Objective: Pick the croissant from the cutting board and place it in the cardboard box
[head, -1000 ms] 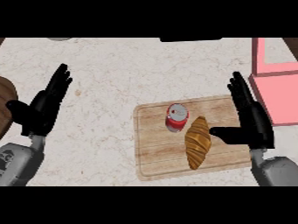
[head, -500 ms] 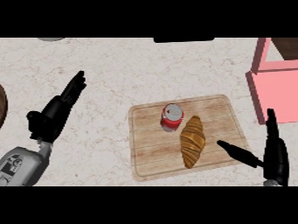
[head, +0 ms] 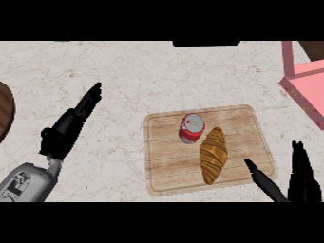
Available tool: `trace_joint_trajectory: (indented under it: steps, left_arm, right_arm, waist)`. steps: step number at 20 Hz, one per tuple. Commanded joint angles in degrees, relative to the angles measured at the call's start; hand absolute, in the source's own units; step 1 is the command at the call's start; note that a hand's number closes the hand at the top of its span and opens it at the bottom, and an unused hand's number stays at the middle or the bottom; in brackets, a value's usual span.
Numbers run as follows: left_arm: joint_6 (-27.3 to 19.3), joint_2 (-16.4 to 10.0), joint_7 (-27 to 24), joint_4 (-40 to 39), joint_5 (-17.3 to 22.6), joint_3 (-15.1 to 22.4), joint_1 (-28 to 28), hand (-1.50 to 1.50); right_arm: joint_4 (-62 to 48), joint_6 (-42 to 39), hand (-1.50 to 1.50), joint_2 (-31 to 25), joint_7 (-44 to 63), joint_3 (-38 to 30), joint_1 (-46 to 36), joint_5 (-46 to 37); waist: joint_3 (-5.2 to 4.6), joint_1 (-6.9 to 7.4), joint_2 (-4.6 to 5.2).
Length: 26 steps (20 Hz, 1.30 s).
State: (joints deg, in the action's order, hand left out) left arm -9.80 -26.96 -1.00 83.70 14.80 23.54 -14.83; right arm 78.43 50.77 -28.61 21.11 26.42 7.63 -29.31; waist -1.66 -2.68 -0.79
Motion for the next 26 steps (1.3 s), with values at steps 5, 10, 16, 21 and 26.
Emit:
trace_joint_trajectory:
  steps: [5,10,16,21,26]
  left_arm:
    - [-0.4,0.9,0.9,0.8,-1.2,1.2,-1.3,0.00]
    - [-0.5,1.6,1.4,1.5,-1.3,2.0,-0.5,0.00]
    - [-0.1,2.4,1.5,0.6,-1.5,2.0,-1.0,0.00]
    - [-1.3,4.1,3.0,2.2,-2.3,2.6,-1.8,0.00]
    - [0.3,3.6,0.7,0.8,-2.5,1.6,-0.6,0.00]
  right_arm:
    - [8.6,-9.6,-1.50,3.2,19.3,6.5,1.7,-9.0]
    - [17.9,-18.6,-1.50,4.8,34.8,7.2,-1.1,-15.0]
    - [25.3,-32.6,-1.50,13.1,55.3,8.5,-10.0,-26.7]
    - [26.9,-44.9,-1.50,20.5,63.9,8.9,-13.8,-32.8]
    - [25.5,-49.2,-1.50,26.1,64.1,8.1,-11.1,-36.7]
  waist:
    - [0.36,1.11,0.40]
    - [0.61,1.92,0.13]
    - [1.04,2.63,0.44]
    - [1.31,2.73,0.45]
    - [1.50,2.26,0.65]
